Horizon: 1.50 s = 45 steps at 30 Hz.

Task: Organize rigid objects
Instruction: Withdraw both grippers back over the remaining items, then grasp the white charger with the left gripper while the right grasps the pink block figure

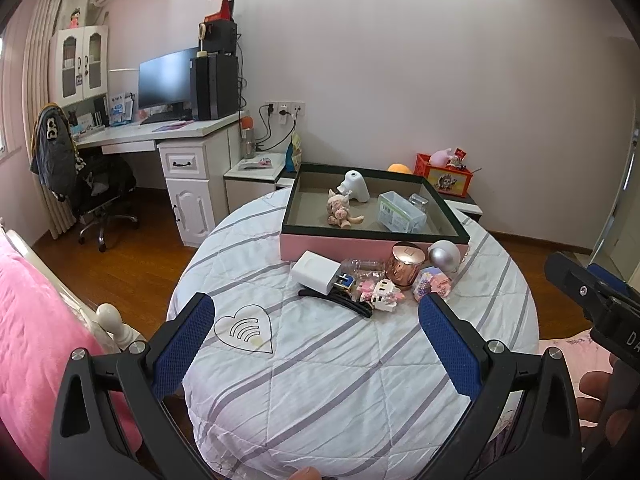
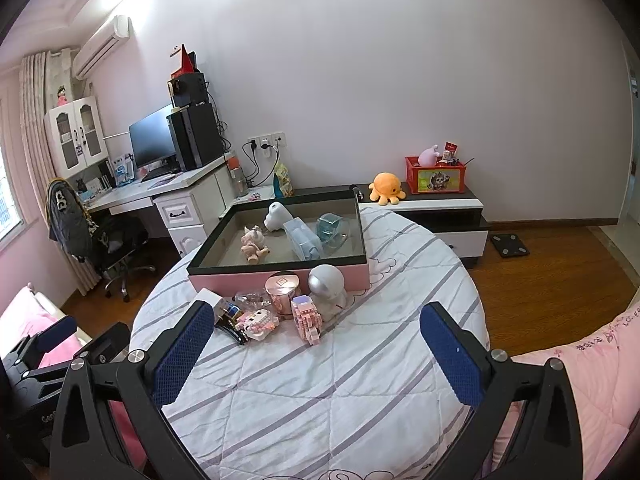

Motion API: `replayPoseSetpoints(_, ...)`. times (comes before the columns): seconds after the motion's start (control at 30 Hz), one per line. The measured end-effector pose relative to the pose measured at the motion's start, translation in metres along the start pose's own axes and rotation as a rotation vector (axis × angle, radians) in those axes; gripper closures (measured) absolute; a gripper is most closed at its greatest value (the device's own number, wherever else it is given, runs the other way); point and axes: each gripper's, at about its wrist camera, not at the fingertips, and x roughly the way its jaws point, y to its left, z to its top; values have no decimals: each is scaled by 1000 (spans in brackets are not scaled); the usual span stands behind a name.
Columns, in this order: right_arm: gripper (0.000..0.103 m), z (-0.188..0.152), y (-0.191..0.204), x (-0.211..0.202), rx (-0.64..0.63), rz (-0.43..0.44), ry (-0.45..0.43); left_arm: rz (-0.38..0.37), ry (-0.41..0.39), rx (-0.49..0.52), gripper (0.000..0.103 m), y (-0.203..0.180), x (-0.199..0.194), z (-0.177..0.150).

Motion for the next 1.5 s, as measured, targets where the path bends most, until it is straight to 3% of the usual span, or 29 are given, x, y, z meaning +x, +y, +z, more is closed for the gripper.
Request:
replayPoseSetpoints(0.3, 0, -6, -8, 31, 0, -26, 79, 25, 83, 6, 0, 10, 39, -6)
replayPoseSetpoints(0.73, 0, -27, -4, 132, -54, -19, 295, 24, 220, 28, 0, 22, 142, -5)
replayPoseSetpoints(0.9, 0, -29, -4, 163, -57, -10, 336, 22, 259, 35, 0, 23, 178, -1)
replayPoseSetpoints(1.1, 0, -31, -4, 185, -47, 8, 370, -21, 267, 61, 0, 16, 198, 5)
replayPoseSetpoints(1.23, 1, -34, -3, 195, -41, 24, 380, -6, 287, 94, 0, 13, 211, 5)
replayPoseSetpoints(1.33, 15, -34, -1, 195, -37, 36, 373, -57, 306, 46, 7, 19, 220, 5)
replayPoseSetpoints(1.37, 20, -34, 0, 195, -42, 39, 373, -79, 312, 30, 14, 21, 222, 5)
replayPoseSetpoints(1.43, 41, -34, 2, 196, -50, 40, 375, -110, 309, 3, 29, 24, 223, 7)
replayPoseSetpoints(1.47, 44, -35, 2, 196, -52, 44, 374, -116, 307, 1, 35, 23, 223, 8)
replayPoseSetpoints(1.5, 52, -35, 4, 196, -51, 49, 373, -117, 308, 0, 35, 23, 222, 8)
